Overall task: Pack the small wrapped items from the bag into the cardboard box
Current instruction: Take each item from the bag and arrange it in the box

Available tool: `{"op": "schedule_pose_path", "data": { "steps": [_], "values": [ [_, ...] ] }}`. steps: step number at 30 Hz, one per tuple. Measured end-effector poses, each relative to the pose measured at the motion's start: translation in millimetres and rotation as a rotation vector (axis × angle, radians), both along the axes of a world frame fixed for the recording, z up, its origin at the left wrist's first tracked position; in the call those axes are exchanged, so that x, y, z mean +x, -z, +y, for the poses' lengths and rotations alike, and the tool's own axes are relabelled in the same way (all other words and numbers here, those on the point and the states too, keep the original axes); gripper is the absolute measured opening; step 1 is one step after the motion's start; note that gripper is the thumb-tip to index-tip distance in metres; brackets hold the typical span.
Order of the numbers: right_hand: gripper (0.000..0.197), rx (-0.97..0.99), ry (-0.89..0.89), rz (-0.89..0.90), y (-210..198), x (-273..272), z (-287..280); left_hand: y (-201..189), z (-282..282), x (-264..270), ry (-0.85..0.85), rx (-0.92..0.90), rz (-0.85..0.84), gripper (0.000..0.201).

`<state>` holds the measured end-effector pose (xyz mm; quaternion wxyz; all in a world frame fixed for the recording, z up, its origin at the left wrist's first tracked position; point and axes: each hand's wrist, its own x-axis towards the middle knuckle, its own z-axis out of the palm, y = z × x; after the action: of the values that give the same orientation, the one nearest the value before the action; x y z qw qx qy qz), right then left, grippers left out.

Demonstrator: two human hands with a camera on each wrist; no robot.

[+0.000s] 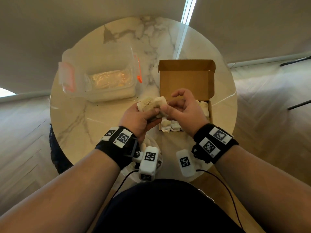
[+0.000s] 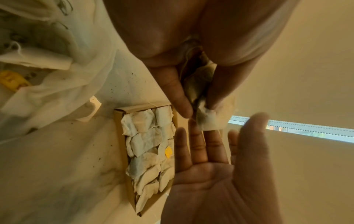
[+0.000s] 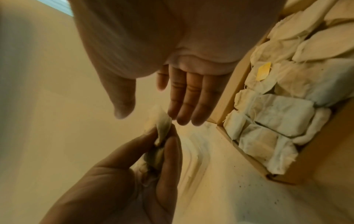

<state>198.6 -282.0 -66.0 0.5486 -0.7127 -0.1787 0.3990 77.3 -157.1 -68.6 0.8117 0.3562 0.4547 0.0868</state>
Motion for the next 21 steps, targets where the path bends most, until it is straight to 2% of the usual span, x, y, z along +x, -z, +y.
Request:
{"op": "schedule_pose_path", "data": {
  "steps": [3, 7, 10, 13, 16, 21],
  "values": [
    [0.041, -0.035, -0.033, -0.128, 8.3, -0.8, -6.3, 1.5, -2.2, -1.8, 0.019, 0.006, 0.037, 0.031],
    [0.023, -0.176, 0.046, -0.265, 24.1, 2.7, -12.6, 7.0, 1.6, -11.8, -0.059, -0.003, 0.123, 0.015],
    [0.01, -0.343, -0.057, -0.311, 48.4, 1.4, -21.7, 12.2, 10.0, -25.4, -0.15, -0.072, 0.141, 0.026],
    [0.012, -0.414, -0.105, -0.327, 67.5, -6.6, -23.1, 13.7, 13.5, -34.6, -0.162, -0.096, 0.165, 0.025],
    [0.011, -0.465, -0.141, -0.377, 71.5, -11.6, -18.6, 14.8, 13.2, -39.6, -0.103, -0.049, 0.202, 0.018],
    [0.02, -0.546, -0.268, -0.559, 78.8, -15.5, -9.3, 13.3, 11.9, -41.9, -0.026, 0.025, 0.244, 0.012]
  ]
}}
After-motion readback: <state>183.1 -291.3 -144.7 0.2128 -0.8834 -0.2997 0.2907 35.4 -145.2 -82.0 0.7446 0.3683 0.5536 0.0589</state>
